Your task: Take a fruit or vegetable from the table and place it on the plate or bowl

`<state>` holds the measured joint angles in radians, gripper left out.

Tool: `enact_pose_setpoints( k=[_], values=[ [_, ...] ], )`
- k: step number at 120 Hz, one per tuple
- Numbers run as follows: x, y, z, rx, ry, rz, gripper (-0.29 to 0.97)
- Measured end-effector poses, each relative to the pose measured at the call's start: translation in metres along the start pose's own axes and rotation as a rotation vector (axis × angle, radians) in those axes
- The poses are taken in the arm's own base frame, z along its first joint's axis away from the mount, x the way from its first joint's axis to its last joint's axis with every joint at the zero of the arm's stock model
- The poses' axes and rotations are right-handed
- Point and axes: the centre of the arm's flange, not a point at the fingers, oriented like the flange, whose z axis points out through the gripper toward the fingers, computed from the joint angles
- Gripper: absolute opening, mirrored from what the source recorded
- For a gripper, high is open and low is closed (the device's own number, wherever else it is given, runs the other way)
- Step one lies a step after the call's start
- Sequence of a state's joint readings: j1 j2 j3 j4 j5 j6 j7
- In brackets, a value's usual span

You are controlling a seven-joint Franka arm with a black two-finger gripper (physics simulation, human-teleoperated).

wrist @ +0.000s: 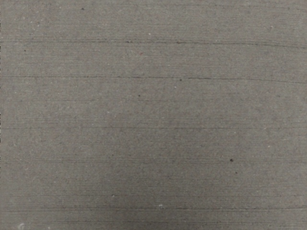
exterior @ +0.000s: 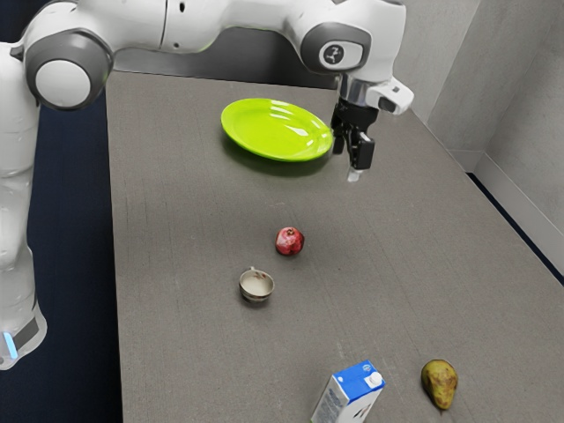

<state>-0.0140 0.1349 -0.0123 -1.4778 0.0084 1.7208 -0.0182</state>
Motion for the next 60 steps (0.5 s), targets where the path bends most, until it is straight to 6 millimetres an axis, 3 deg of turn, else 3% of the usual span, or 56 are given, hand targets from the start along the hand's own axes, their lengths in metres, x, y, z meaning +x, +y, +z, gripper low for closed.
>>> enact_pose_setpoints(
  k=[34, 60],
  values=[
    [0.0, 0.001, 0.0, 0.013, 0.001, 0.001, 0.68],
    [-0.002, -0.007, 0.02, 0.015, -0.04, -0.011, 0.68]
  ],
)
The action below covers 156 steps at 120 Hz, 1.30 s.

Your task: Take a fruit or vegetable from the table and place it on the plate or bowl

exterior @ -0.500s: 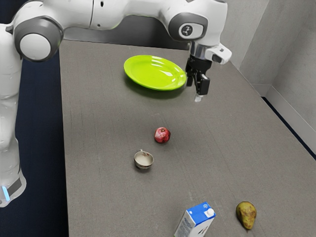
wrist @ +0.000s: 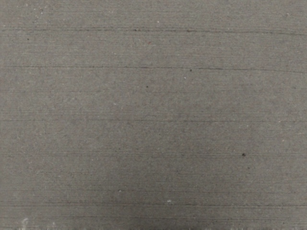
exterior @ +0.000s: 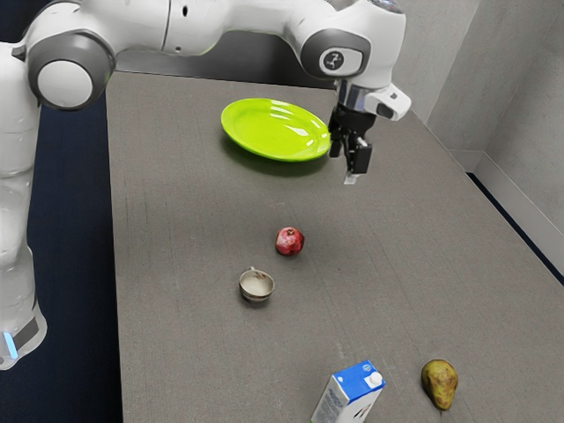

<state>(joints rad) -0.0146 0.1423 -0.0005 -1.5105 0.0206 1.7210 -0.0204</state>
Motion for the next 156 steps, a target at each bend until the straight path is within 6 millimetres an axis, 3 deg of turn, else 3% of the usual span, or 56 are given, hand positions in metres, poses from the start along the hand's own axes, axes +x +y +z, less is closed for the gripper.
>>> enact_pose_setpoints(
  k=[13, 39, 62, 84, 98, 156],
  values=[
    [-0.005, -0.006, 0.029, -0.011, -0.058, -0.012, 0.68],
    [-0.018, 0.004, 0.085, -0.058, -0.136, -0.013, 0.68],
    [-0.022, 0.005, 0.112, -0.084, -0.133, -0.024, 0.68],
    [-0.022, 0.006, 0.115, -0.1, -0.109, -0.029, 0.68],
    [-0.033, 0.008, 0.113, -0.104, -0.107, -0.028, 0.68],
    [-0.042, 0.005, 0.14, -0.125, -0.129, -0.049, 0.68]
  ],
)
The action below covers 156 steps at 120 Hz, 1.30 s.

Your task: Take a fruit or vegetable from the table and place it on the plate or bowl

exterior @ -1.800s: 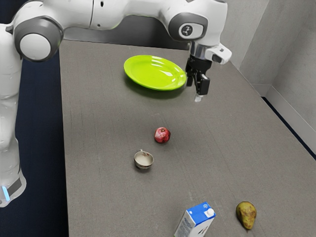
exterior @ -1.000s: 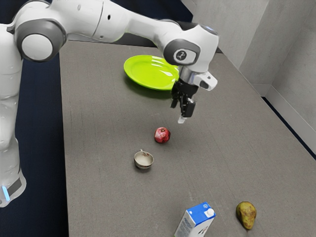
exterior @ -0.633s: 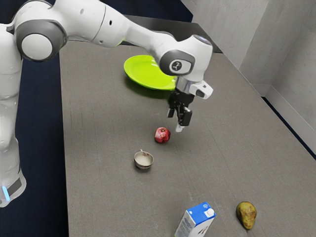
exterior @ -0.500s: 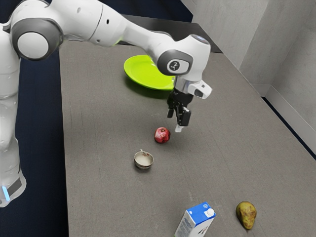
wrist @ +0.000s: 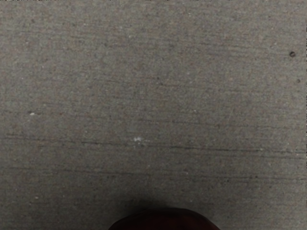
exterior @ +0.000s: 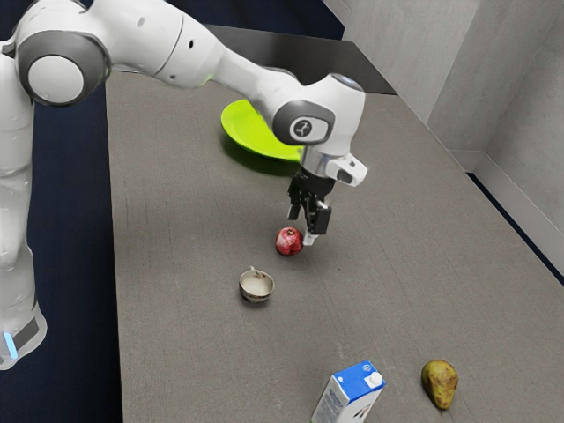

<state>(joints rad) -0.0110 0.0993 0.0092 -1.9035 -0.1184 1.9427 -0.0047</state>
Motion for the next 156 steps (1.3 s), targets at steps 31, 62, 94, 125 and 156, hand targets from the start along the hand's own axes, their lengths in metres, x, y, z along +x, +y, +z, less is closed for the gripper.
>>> enact_pose_setpoints(
  k=[31, 62, 94, 125, 156],
  values=[
    [-0.006, 0.001, 0.006, -0.01, 0.001, -0.003, 0.68],
    [-0.009, -0.001, 0.009, -0.012, -0.001, -0.007, 0.68],
    [-0.013, -0.005, 0.018, -0.024, -0.017, -0.022, 0.68],
    [-0.012, -0.004, 0.023, -0.027, -0.005, -0.023, 0.68],
    [-0.015, 0.001, 0.036, -0.046, -0.005, -0.028, 0.5]
  ],
)
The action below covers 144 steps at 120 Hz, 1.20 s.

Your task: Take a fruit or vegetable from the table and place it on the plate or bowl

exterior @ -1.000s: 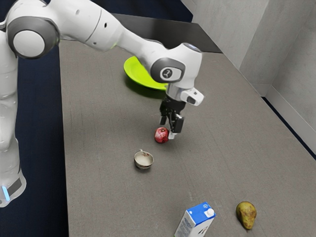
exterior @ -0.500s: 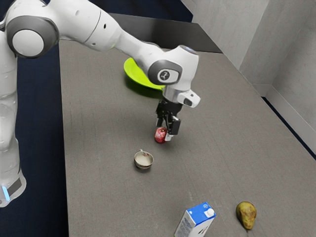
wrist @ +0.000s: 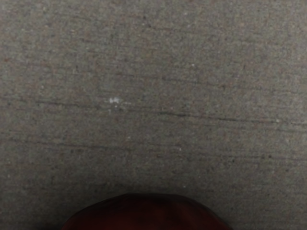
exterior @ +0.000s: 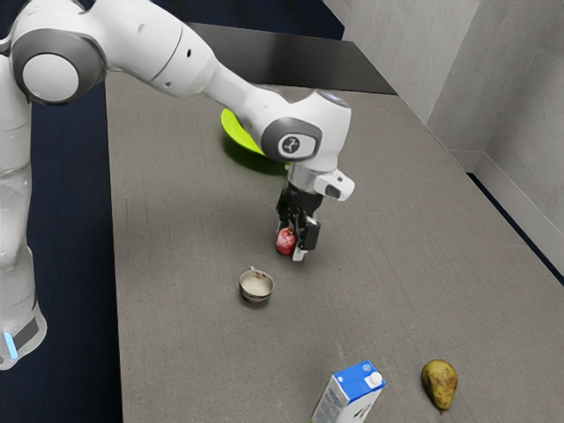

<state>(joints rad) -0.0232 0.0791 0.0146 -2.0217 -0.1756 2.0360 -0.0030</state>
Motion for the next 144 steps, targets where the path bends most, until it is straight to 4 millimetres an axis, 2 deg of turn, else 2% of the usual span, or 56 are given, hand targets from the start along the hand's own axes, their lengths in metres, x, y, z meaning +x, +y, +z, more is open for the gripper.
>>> enact_pose_setpoints(
  k=[9, 24, 30, 38, 49, 58, 68, 76, 82, 92, 94, 96, 99, 106, 116, 136, 144],
  values=[
    [0.0, -0.001, 0.0, -0.005, 0.005, -0.006, 0.38],
    [0.001, -0.006, -0.004, -0.008, 0.018, -0.02, 0.33],
    [0.001, -0.005, -0.012, -0.008, 0.033, -0.02, 0.32],
    [-0.002, -0.004, -0.037, -0.006, 0.073, -0.011, 0.32],
    [0.009, -0.006, -0.103, 0.03, 0.149, 0.017, 0.32],
    [0.014, -0.02, -0.148, 0.069, 0.195, 0.03, 0.33],
    [0.013, -0.058, -0.171, 0.102, 0.203, 0.008, 0.33],
    [0.01, -0.114, -0.178, 0.119, 0.189, -0.051, 0.32],
    [0.003, -0.178, -0.187, 0.13, 0.188, -0.132, 0.32],
    [-0.022, -0.321, -0.213, 0.16, 0.212, -0.327, 0.32],
    [-0.023, -0.34, -0.217, 0.168, 0.216, -0.348, 0.33],
    [-0.021, -0.351, -0.219, 0.173, 0.217, -0.353, 0.33],
    [-0.014, -0.354, -0.22, 0.175, 0.215, -0.339, 0.33],
    [0.003, -0.342, -0.216, 0.167, 0.202, -0.277, 0.32],
    [0.014, -0.331, -0.209, 0.154, 0.182, -0.215, 0.32],
    [0.043, -0.347, -0.2, 0.139, 0.186, -0.14, 0.33],
    [0.056, -0.355, -0.186, 0.118, 0.178, -0.112, 0.33]
  ],
)
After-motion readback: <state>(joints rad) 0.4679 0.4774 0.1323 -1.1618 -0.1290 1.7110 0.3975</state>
